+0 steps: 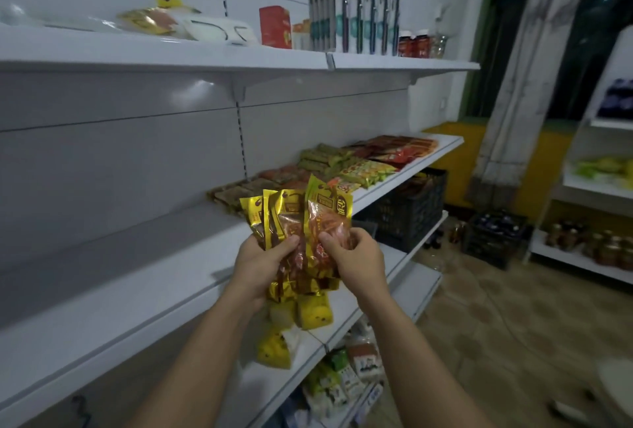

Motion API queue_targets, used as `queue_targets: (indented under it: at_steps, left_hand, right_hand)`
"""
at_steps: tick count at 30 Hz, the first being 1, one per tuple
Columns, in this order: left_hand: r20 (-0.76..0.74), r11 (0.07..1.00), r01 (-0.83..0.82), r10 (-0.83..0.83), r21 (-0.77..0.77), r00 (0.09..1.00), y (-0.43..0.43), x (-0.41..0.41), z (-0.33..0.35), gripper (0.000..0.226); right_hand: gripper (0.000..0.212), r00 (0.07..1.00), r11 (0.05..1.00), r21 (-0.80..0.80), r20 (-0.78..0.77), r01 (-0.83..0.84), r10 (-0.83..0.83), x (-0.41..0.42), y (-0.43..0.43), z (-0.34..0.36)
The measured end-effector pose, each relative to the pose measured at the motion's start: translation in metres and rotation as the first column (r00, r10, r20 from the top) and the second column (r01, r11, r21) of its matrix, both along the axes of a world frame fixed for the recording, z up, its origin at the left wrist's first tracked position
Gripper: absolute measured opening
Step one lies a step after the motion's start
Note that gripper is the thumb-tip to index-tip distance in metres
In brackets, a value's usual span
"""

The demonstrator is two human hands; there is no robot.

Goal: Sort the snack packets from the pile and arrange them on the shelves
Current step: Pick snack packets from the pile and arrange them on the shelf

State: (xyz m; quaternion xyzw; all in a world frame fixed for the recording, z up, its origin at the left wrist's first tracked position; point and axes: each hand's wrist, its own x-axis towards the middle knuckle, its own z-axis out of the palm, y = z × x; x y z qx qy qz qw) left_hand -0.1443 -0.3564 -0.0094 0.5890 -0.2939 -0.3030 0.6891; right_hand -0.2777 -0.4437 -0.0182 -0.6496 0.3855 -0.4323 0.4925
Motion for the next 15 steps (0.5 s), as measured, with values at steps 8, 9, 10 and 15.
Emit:
queue_targets:
  at_steps: [8,9,10,15]
  left_hand:
    - [0.01,0.995,0.102,-0.102,-0.003,0.995,-0.072,-0.043,-0.002,0.022]
    - [0.009,0.993,0.118,-0.117,-0.004,0.993,-0.084,-0.048,-0.002,0.021]
    - [0.004,0.991,0.134,-0.134,-0.004,0.991,-0.096,-0.053,-0.004,0.022]
    - [-0.053,0.974,0.224,-0.225,-0.026,0.973,-0.169,-0.078,-0.013,0.024]
  right_hand:
    - [0.033,0.983,0.973,-0.153,0.096,0.171,-0.157,-0.057,-0.044,-0.002]
    - [0.023,0.982,0.967,-0.178,0.082,0.182,-0.17,-0.065,-0.053,-0.002]
    - [0.019,0.981,0.963,-0.188,0.068,0.192,-0.183,-0.072,-0.062,-0.001]
    - [0.011,0.967,0.944,-0.216,0.002,0.248,-0.254,-0.102,-0.12,-0.004]
